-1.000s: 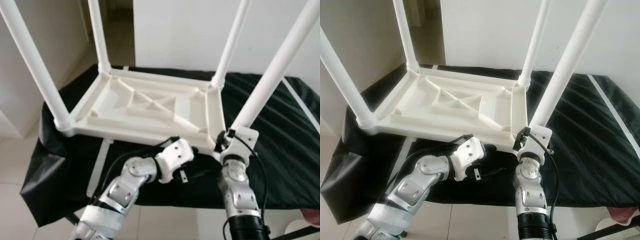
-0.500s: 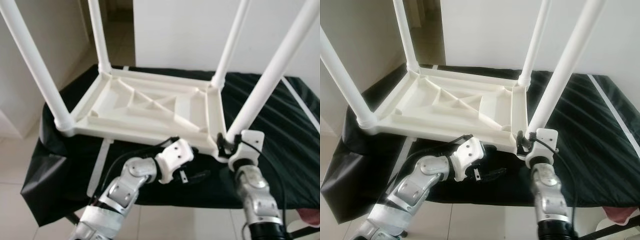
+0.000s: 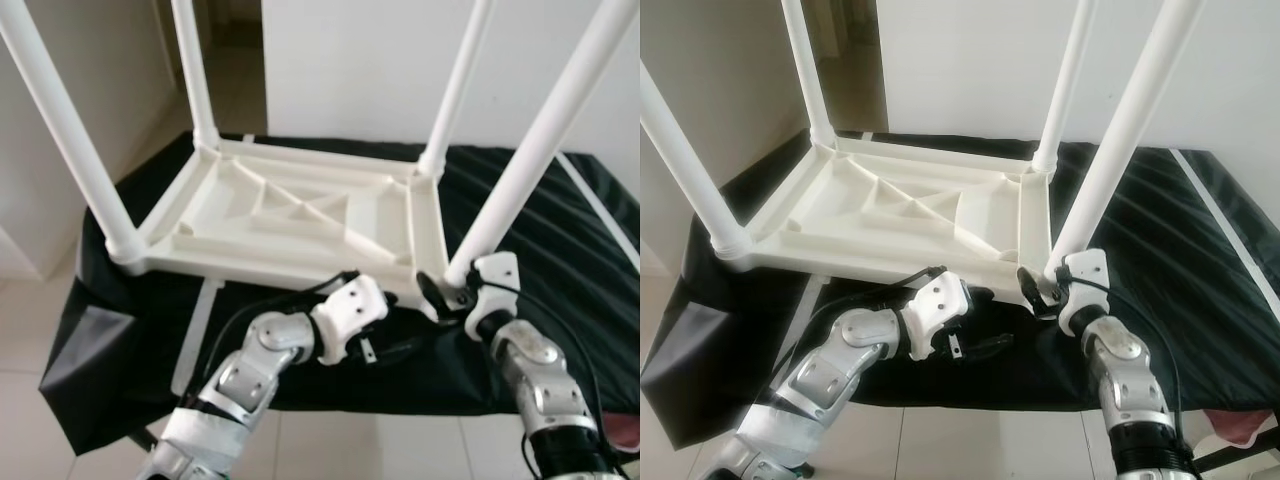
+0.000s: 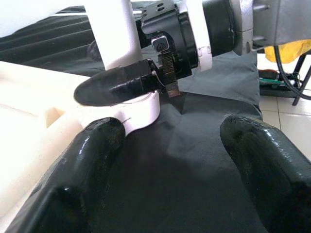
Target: Building children table
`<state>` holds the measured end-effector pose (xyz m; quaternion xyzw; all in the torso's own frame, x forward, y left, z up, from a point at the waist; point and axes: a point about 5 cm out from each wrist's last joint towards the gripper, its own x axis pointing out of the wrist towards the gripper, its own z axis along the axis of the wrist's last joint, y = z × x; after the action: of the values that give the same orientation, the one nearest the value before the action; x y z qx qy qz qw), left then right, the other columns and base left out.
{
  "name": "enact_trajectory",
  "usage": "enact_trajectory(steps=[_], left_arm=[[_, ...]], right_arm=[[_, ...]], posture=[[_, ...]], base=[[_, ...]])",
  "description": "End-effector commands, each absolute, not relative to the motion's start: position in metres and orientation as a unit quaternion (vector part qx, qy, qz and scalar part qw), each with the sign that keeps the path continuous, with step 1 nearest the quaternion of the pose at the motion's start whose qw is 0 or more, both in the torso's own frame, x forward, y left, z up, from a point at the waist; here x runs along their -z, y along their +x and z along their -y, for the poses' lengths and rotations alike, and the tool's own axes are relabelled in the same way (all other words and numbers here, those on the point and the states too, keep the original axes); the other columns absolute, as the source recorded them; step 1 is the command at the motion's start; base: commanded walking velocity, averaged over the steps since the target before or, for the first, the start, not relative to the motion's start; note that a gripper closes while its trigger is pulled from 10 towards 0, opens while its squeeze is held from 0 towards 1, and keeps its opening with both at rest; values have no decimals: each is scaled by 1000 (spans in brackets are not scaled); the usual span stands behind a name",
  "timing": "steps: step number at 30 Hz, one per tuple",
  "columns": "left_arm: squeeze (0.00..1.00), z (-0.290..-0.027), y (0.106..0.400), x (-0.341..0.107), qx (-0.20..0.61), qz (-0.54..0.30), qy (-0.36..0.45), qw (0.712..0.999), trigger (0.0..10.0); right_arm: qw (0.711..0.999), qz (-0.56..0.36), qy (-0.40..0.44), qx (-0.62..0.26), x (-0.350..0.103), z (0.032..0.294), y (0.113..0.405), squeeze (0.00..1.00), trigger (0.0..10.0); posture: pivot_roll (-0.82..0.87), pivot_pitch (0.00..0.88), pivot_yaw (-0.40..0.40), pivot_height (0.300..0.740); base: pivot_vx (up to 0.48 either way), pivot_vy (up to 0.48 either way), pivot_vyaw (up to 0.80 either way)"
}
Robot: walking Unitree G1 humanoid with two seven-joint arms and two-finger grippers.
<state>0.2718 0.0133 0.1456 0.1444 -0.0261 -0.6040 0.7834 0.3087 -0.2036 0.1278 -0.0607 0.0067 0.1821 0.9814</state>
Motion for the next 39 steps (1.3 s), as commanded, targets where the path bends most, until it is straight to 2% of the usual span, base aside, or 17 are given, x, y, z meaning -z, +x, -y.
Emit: enact_trajectory(steps=[1,2,3,4,5,7,8,9,20,21,25,31,35,39], left_arm=[[0,-13,273,-148,602,28,145,785,10000],[0,-13,273,-148,602,28,145,785,10000],[0,-13,273,-148,601,29,146,785,10000],[0,-14,274,-149,600,29,146,786,10000],[0,-14,274,-149,599,29,147,787,10000],[0,-15,274,-149,597,29,146,788,10000],[0,-15,274,-149,597,29,146,788,10000],[0,-15,274,-149,597,28,146,788,10000],[0,-14,271,-148,600,27,142,787,10000],[0,-14,272,-148,601,27,142,786,10000],[0,-13,271,-148,602,27,141,785,10000],[0,-11,271,-148,605,27,139,784,10000],[0,-11,270,-148,605,27,138,784,10000],[0,-11,270,-148,605,27,137,784,10000]], right_arm=[[978,-5,-65,-200,-129,203,311,0,10000],[975,-3,-74,-208,-130,203,313,0,10000],[974,-5,-78,-215,-131,204,314,0,8824],[973,-7,-80,-218,-131,204,314,0,8824],[972,-7,-90,-217,-130,207,315,0,4706],[973,-21,-92,-210,-124,213,314,0,431],[973,-21,-92,-210,-124,213,314,0,431],[973,-23,-94,-208,-122,215,313,0,0],[976,-31,-62,-206,-115,217,304,0,0],[979,-35,-47,-195,-114,217,303,0,10000],[983,-37,-23,-177,-113,215,303,0,10000],[998,-23,-6,-66,-118,204,307,0,10000],[999,-28,12,-37,-119,197,308,0,10000],[997,-38,38,54,-123,195,311,0,10000]], posture=[[35,0,-30,740],[35,0,-30,740],[41,0,-33,740],[43,0,-34,740],[46,0,-36,740],[47,0,-37,740],[47,0,-37,740],[49,0,-37,740],[34,0,-34,740],[31,0,-34,740],[26,0,-32,740],[21,0,-30,740],[20,0,-29,740],[24,0,-29,740]], base=[[0,0,0],[0,0,0],[0,0,0],[0,0,0],[0,0,0],[0,0,0],[0,0,0],[0,0,0],[0,0,0],[0,0,0],[0,0,0],[0,0,0],[0,0,0],[0,0,0]])
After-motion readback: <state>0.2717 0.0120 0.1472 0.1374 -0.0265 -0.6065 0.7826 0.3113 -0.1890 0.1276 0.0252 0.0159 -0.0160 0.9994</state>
